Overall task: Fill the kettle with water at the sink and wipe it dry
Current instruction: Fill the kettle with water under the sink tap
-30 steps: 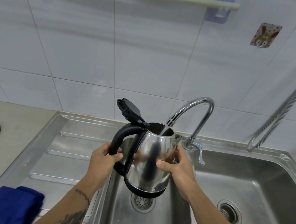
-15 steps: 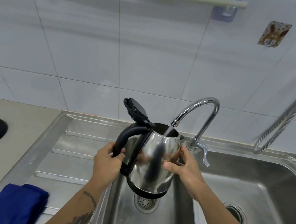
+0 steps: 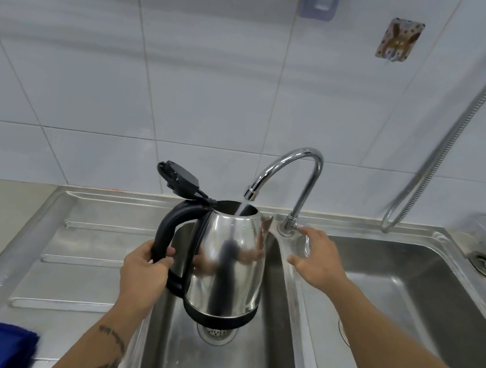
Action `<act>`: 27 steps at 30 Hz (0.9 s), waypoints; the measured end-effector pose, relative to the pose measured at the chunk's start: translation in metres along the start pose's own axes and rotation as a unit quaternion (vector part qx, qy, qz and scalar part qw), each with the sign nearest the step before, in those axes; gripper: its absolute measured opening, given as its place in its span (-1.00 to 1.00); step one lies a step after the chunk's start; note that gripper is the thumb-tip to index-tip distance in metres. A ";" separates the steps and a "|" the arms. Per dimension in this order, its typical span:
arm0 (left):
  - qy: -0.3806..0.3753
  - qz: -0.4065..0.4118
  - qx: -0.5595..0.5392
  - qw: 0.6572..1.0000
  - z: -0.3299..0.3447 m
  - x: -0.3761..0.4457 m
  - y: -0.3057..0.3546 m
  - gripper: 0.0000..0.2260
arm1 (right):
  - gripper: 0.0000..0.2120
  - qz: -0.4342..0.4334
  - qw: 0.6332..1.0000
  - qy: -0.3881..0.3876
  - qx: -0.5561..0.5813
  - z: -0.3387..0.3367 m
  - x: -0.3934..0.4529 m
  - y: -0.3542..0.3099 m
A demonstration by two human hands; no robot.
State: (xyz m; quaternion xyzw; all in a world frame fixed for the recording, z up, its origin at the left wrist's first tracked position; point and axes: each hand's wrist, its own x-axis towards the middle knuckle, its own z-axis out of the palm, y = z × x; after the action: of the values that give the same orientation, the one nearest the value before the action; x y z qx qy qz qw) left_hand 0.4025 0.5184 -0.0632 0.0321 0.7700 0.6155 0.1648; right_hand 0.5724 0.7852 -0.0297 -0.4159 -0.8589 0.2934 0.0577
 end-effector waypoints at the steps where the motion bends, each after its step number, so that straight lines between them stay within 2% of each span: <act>1: -0.001 -0.002 0.004 1.000 0.001 0.001 0.000 -0.79 | -0.28 0.007 0.999 -0.012 -0.029 0.000 0.003 0.006; 11: -0.006 -0.005 0.019 1.000 0.010 0.014 -0.008 -0.81 | -0.38 0.008 0.992 -0.062 -0.107 0.023 0.024 0.038; 16: -0.004 -0.006 0.015 1.000 0.013 0.020 -0.008 -0.82 | -0.51 -0.028 0.974 -0.048 -0.221 0.022 0.037 0.044; 21: -0.003 -0.008 0.008 1.000 0.014 0.023 -0.004 -0.78 | -0.47 -0.091 0.947 -0.029 -0.305 0.009 0.042 0.042; 24: -0.003 -0.007 0.005 1.000 0.013 0.023 -0.002 -0.77 | -0.55 -0.116 0.945 0.000 -0.307 0.005 0.041 0.050; 27: -0.008 0.002 0.009 1.000 0.012 0.021 0.001 -0.76 | -0.69 -0.126 0.958 0.056 -0.252 -0.005 0.045 0.046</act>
State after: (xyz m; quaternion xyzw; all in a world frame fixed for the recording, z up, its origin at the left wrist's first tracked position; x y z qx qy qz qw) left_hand 0.3861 0.5353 -0.0692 0.0398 0.7740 0.6087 0.1696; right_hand 0.5763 0.8432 -0.0579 -0.3214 -0.9457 0.0334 0.0357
